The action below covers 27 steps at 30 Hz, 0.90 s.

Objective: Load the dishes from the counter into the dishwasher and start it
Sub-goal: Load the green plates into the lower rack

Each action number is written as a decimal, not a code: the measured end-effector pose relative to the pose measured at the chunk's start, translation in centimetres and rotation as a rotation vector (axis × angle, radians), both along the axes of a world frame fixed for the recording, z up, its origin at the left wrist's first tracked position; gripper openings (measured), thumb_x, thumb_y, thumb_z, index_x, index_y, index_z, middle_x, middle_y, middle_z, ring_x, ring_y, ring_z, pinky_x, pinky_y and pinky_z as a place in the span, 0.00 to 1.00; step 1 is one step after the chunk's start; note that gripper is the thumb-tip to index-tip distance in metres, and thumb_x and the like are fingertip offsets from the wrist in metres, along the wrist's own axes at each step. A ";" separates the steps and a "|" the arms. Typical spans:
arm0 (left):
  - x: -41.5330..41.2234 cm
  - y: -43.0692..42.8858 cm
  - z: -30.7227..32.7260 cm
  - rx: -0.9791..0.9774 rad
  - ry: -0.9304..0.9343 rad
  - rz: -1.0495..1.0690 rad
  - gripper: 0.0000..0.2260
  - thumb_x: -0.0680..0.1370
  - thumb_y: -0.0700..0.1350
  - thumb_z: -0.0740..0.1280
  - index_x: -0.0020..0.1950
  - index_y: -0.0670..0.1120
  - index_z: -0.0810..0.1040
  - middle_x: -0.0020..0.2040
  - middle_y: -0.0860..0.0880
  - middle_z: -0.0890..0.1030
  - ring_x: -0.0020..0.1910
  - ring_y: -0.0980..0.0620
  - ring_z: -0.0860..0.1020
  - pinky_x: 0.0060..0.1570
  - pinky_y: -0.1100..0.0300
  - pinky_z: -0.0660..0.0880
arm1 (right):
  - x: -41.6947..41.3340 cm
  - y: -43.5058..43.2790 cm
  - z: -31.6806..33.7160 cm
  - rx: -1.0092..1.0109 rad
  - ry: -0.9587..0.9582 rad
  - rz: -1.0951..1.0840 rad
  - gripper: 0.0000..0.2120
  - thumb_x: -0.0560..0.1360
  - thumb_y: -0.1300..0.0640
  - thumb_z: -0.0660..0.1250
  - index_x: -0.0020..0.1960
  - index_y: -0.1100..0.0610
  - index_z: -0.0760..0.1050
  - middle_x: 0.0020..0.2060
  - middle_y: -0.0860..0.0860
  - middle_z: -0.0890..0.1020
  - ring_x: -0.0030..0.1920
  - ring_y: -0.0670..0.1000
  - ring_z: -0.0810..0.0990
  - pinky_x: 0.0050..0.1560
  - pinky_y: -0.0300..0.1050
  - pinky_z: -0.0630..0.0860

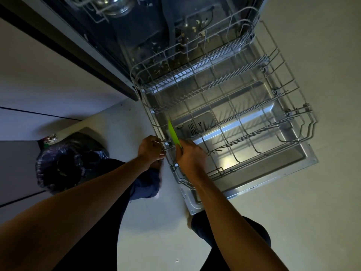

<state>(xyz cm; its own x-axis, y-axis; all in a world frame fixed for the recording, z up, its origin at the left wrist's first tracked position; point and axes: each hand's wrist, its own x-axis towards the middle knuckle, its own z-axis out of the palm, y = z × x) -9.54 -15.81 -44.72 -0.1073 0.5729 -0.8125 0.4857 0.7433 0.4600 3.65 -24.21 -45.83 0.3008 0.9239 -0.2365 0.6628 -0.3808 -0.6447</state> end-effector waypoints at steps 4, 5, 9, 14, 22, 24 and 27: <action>-0.1 0.0 -0.4 0.029 0.026 -0.052 0.08 0.79 0.31 0.63 0.50 0.43 0.77 0.46 0.39 0.80 0.44 0.42 0.82 0.45 0.45 0.83 | -0.1 -0.4 -0.7 0.004 0.033 0.044 0.10 0.81 0.49 0.63 0.48 0.54 0.78 0.38 0.50 0.81 0.35 0.50 0.80 0.35 0.41 0.74; -0.2 -0.1 -0.5 0.021 0.014 -0.052 0.08 0.78 0.30 0.63 0.51 0.42 0.76 0.45 0.40 0.80 0.44 0.41 0.82 0.44 0.46 0.83 | 0.0 -0.9 -0.9 -0.014 0.029 0.040 0.11 0.81 0.48 0.63 0.46 0.54 0.78 0.36 0.50 0.81 0.33 0.50 0.79 0.33 0.40 0.72; 0.1 0.2 0.3 -0.041 -0.063 -0.007 0.09 0.81 0.30 0.59 0.58 0.39 0.72 0.43 0.39 0.78 0.38 0.45 0.80 0.34 0.55 0.81 | 0.2 -2.8 -0.8 -0.161 0.023 0.020 0.19 0.81 0.42 0.60 0.44 0.54 0.78 0.33 0.48 0.76 0.29 0.47 0.73 0.30 0.36 0.61; 0.0 0.0 1.9 -0.086 0.035 -0.035 0.08 0.81 0.36 0.64 0.59 0.42 0.76 0.40 0.40 0.80 0.35 0.47 0.81 0.29 0.61 0.80 | 0.5 -3.6 1.0 -0.273 0.048 -0.033 0.19 0.78 0.36 0.63 0.43 0.51 0.78 0.33 0.46 0.79 0.30 0.45 0.74 0.30 0.35 0.62; -0.1 -1.3 10.1 -0.009 0.054 -0.094 0.04 0.81 0.40 0.64 0.51 0.44 0.79 0.39 0.43 0.80 0.32 0.52 0.79 0.29 0.64 0.76 | 2.5 -4.9 7.3 -0.352 -0.108 -0.048 0.23 0.77 0.32 0.60 0.48 0.51 0.78 0.39 0.50 0.82 0.41 0.54 0.80 0.46 0.47 0.76; -0.5 -1.9 12.6 0.008 0.069 -0.117 0.05 0.81 0.40 0.64 0.51 0.45 0.79 0.38 0.45 0.80 0.33 0.52 0.79 0.29 0.64 0.74 | 2.7 -5.1 10.3 -0.354 -0.095 -0.046 0.22 0.77 0.35 0.62 0.51 0.53 0.79 0.42 0.52 0.83 0.44 0.55 0.81 0.47 0.46 0.74; -1.3 -2.8 16.3 0.029 0.056 -0.134 0.06 0.80 0.39 0.63 0.48 0.47 0.79 0.38 0.45 0.80 0.34 0.51 0.79 0.32 0.62 0.75 | 2.6 -5.3 14.7 -0.357 -0.141 -0.004 0.17 0.79 0.41 0.64 0.53 0.54 0.80 0.45 0.53 0.84 0.46 0.56 0.82 0.43 0.44 0.67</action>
<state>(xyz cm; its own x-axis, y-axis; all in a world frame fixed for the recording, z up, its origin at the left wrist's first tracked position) -10.85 -18.62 -28.44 -0.0731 0.6079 -0.7906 0.6050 0.6573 0.4494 6.28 -29.48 -31.17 0.3567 0.7897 -0.4992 0.7335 -0.5677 -0.3738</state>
